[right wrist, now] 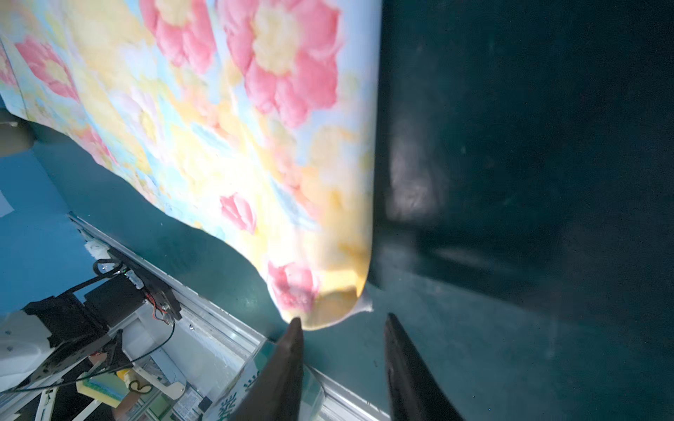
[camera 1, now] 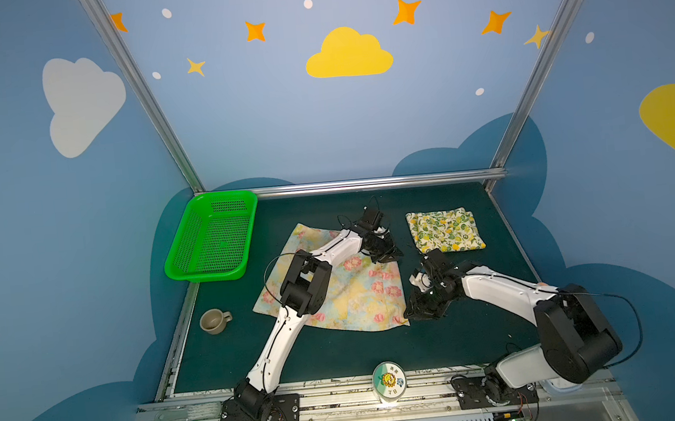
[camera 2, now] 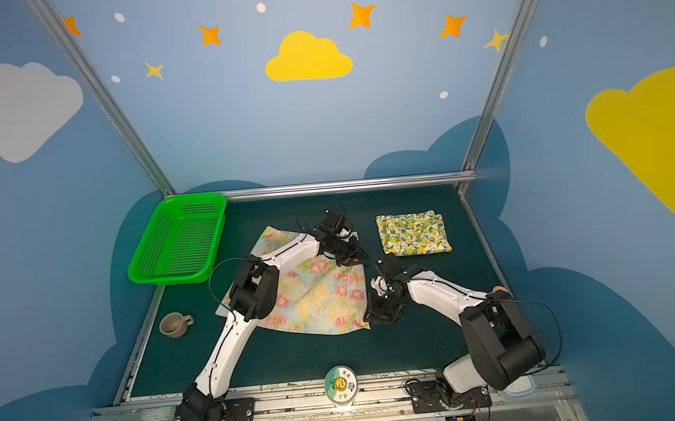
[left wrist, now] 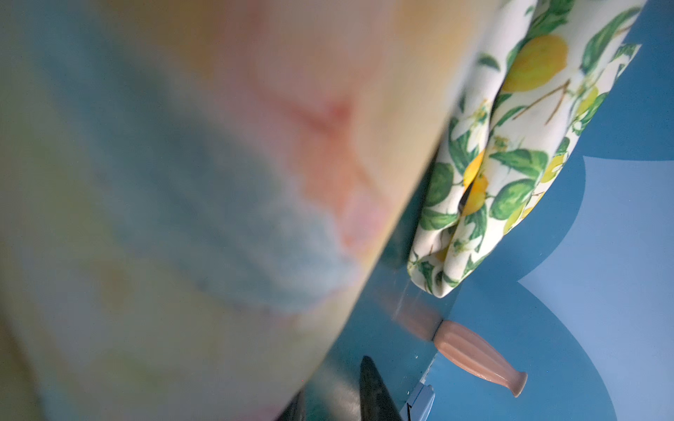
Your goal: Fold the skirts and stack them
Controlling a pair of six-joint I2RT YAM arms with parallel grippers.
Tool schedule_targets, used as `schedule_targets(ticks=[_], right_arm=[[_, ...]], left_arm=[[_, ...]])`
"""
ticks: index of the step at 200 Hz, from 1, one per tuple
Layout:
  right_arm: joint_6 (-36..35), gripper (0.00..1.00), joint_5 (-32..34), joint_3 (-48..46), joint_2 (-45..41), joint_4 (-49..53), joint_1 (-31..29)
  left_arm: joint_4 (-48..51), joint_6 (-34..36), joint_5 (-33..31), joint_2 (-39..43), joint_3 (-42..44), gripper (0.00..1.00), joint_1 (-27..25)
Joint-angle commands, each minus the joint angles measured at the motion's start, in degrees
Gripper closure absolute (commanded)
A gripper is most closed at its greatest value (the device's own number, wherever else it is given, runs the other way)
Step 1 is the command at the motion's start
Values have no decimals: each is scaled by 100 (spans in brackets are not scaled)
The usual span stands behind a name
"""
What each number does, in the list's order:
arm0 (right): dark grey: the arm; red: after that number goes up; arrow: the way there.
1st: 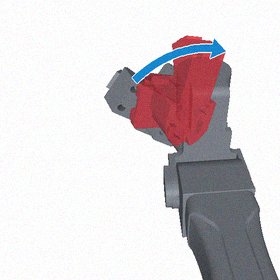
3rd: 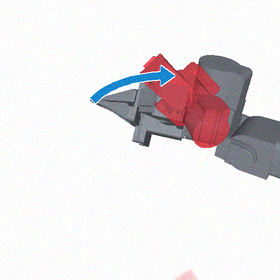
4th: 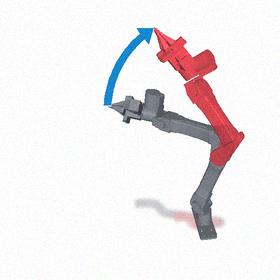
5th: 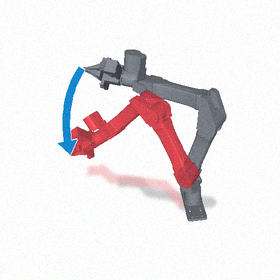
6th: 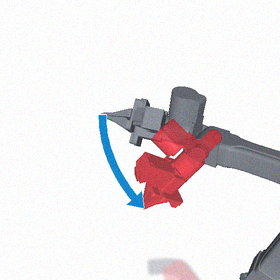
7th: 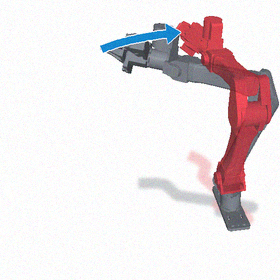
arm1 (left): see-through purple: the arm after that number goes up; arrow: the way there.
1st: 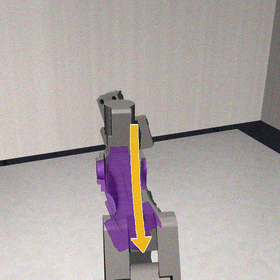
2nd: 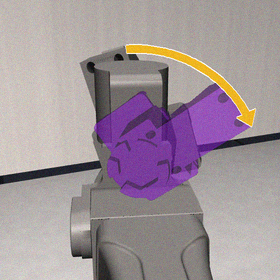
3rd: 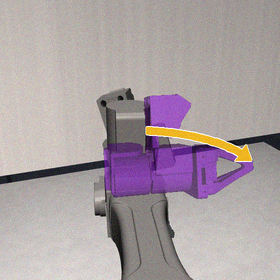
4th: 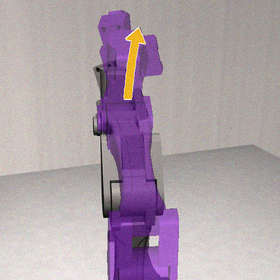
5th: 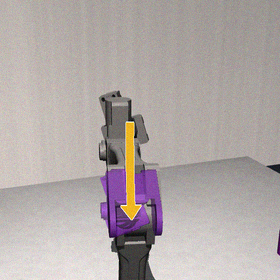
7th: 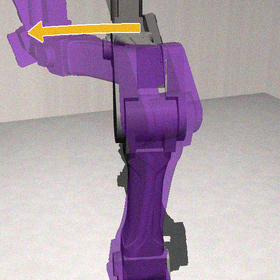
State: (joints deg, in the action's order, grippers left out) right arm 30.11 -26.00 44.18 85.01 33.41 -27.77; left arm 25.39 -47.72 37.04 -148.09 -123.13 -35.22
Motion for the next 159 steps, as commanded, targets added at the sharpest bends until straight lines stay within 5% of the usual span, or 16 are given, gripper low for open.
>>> schedule_targets(ticks=[1,40,159], right_arm=[[-40,78,-173,173,415,-231,48],[-117,91,-319,132,781,-218,-88],[-157,92,-683,-188,456,202,-515]], left_arm=[[169,75,-735,-497,75,72,169],[268,-60,-786,-648,-72,73,232],[529,-131,-927,-834,-343,75,235]])
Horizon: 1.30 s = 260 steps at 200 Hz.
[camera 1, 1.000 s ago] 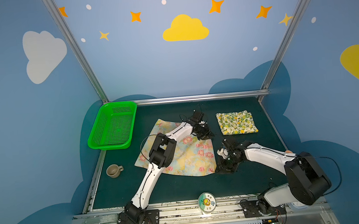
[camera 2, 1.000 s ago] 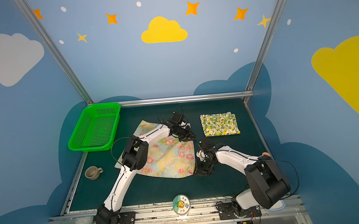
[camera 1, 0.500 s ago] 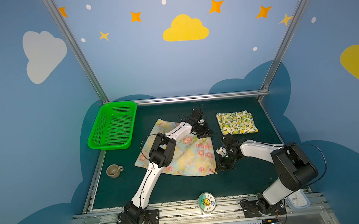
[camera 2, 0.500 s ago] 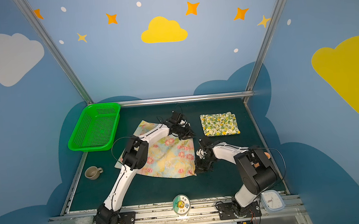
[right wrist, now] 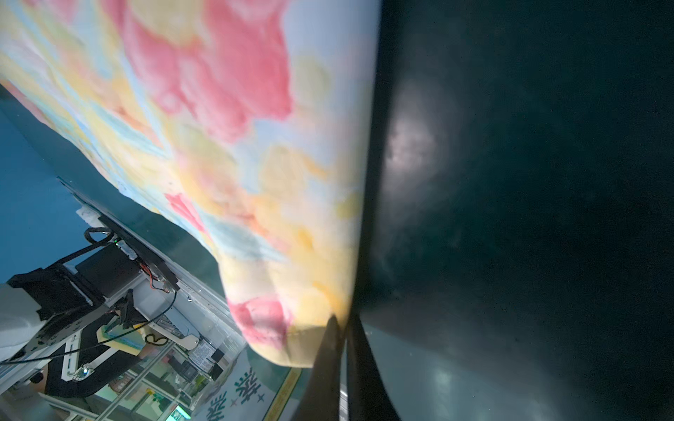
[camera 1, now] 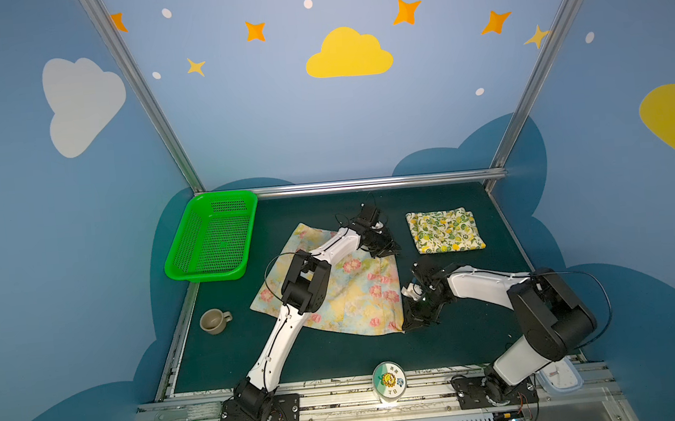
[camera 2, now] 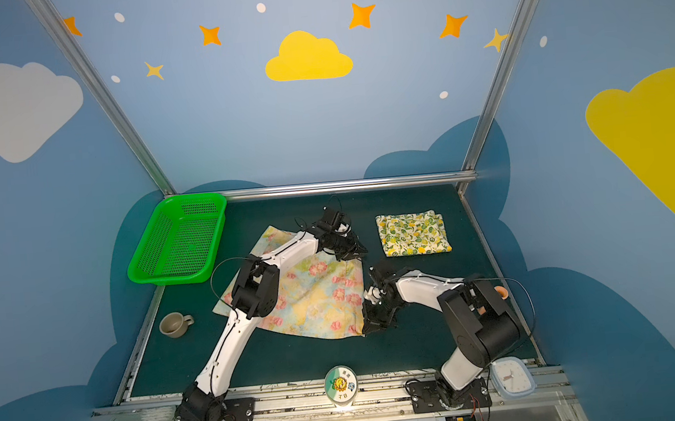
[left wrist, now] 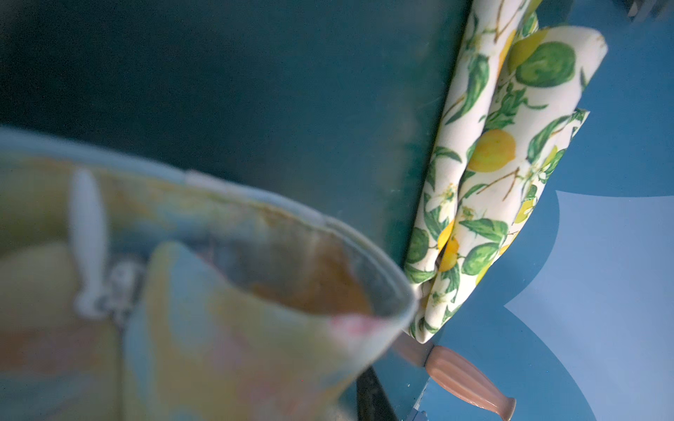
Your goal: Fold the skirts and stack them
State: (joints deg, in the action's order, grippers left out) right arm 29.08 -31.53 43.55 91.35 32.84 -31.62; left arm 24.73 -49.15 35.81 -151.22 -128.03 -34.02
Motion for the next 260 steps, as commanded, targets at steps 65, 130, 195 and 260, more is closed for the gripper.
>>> schedule_targets(ticks=[65,130,195,260], right_arm=[[9,89,-21,-215,-321,455,-477],[93,82,78,-369,-820,790,-526],[185,69,437,513,-1234,873,402],[-238,64,246,1646,-667,816,1346]], left_arm=[[612,44,-831,-523,130,75,106],[612,64,-845,-525,129,75,92],[243,297,-660,735,568,65,71],[-1207,-247,134,2520,2243,47,852]])
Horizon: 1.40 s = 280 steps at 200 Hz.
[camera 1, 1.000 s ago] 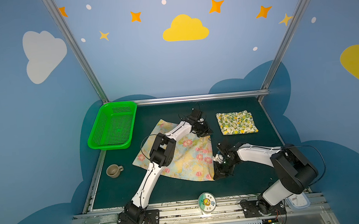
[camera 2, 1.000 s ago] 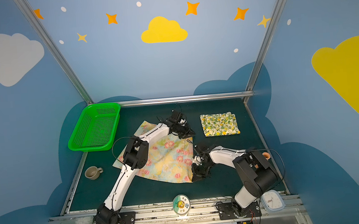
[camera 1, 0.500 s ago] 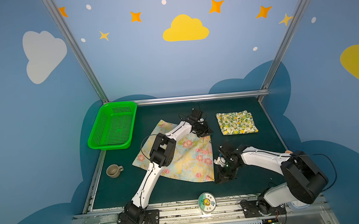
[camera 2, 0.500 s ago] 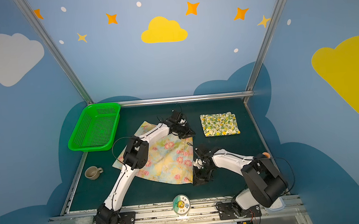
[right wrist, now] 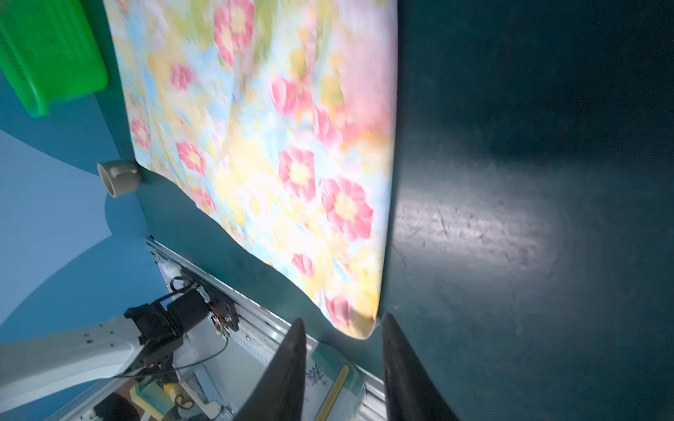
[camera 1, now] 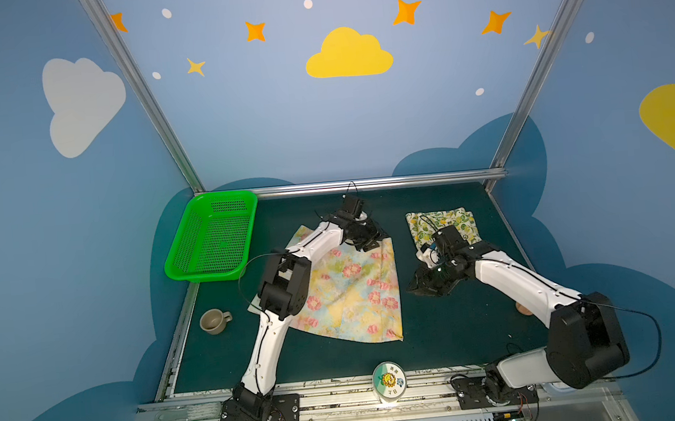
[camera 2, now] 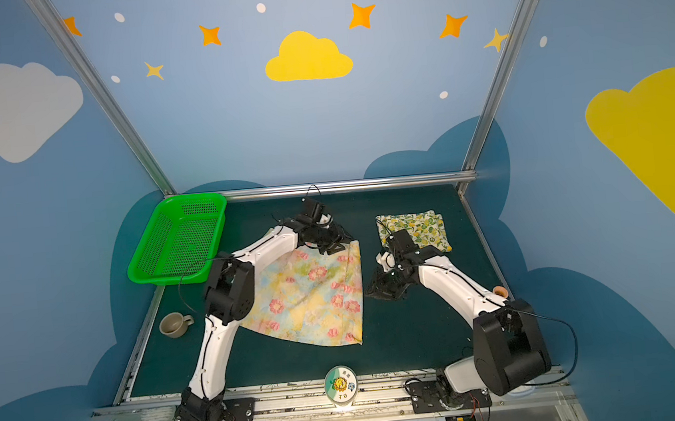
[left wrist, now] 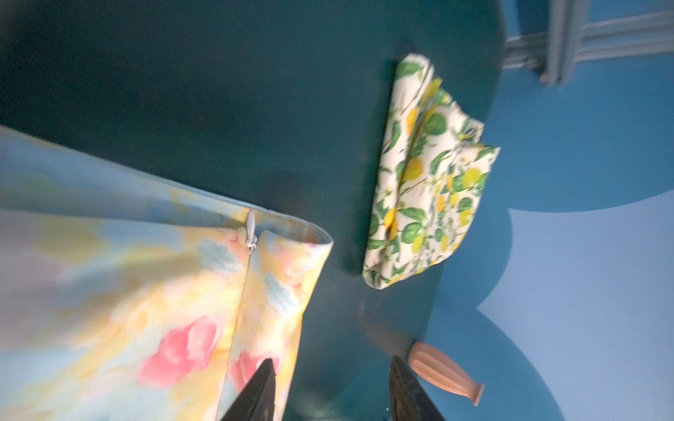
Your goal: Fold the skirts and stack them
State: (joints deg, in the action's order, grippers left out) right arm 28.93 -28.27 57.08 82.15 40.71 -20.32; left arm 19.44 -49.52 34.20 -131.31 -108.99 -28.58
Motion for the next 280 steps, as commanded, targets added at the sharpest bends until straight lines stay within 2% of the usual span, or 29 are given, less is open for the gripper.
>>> schedule_targets(ticks=[1,29,49,71,84,104,144,206,280], right_arm=[[-231,64,-81,303,260,18,223],[-298,63,-106,760,640,-82,434],[-307,62,-138,1096,955,-165,539],[-348,61,-3,1499,1295,-169,594],[-347,60,95,1711,1548,-166,625],[-327,60,81,2138,2055,-171,673],[-303,58,72,3155,3141,-98,685],[-198,54,116,4242,4319,92,671],[-201,53,191,5102,5161,398,639]], left_arm=[[-700,-218,306,550,354,47,317],[-1065,-311,566,1086,843,47,726],[-1003,-161,495,1484,1196,47,1129],[-612,198,335,1800,1426,47,1622],[13,586,211,1797,1303,47,1905],[921,1123,8,1570,1009,47,2284],[1519,1606,-476,907,563,47,2728],[2635,2099,-1067,-759,-1445,47,2753],[3262,2157,-1066,-1883,-3066,47,2754]])
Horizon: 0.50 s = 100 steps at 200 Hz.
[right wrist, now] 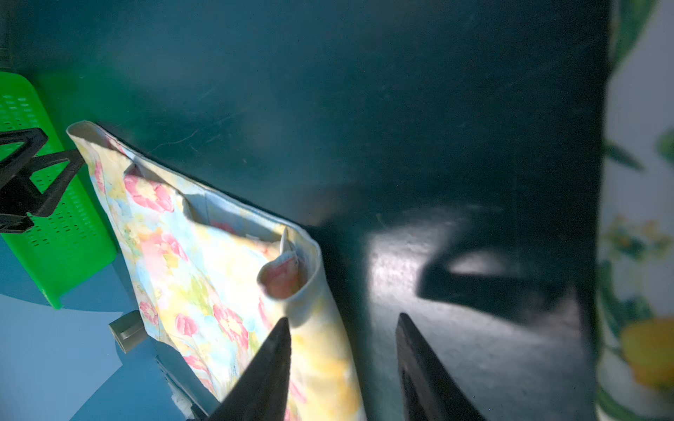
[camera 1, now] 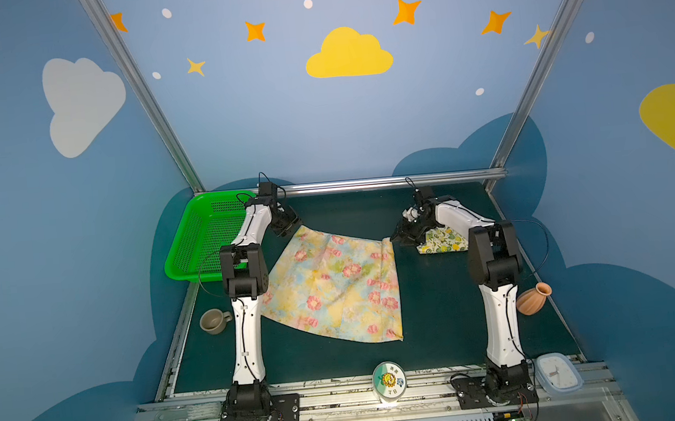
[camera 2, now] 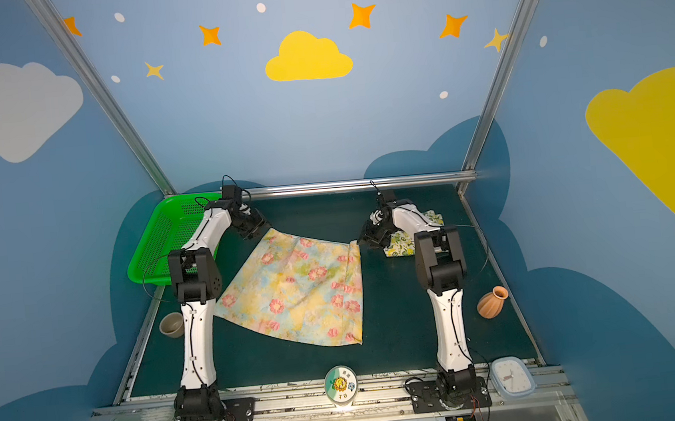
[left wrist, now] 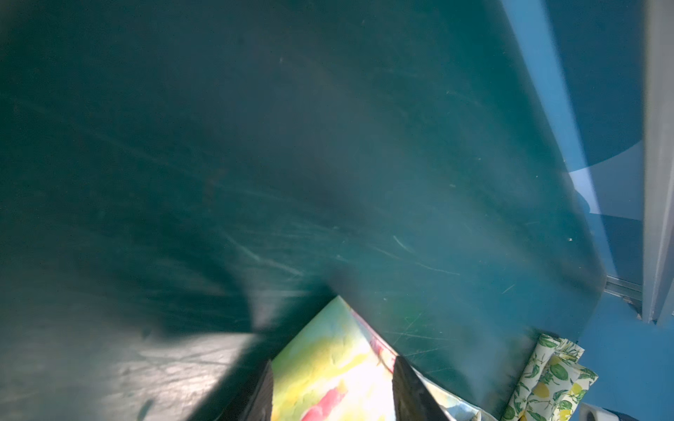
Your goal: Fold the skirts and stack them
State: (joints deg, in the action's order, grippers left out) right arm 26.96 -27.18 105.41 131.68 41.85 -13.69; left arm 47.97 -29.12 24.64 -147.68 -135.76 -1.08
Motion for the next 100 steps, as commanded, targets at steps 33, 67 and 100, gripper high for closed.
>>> schedule_targets(ticks=[33,67,100], right_arm=[[24,52,26,390,330,238,-51],[64,51,-132,423,308,124,-102],[64,51,-180,416,263,112,-184]], left_arm=[[269,146,-139,-288,-431,47,-3],[231,209,-130,-342,-476,47,-35],[266,214,-72,-476,-637,48,-97]])
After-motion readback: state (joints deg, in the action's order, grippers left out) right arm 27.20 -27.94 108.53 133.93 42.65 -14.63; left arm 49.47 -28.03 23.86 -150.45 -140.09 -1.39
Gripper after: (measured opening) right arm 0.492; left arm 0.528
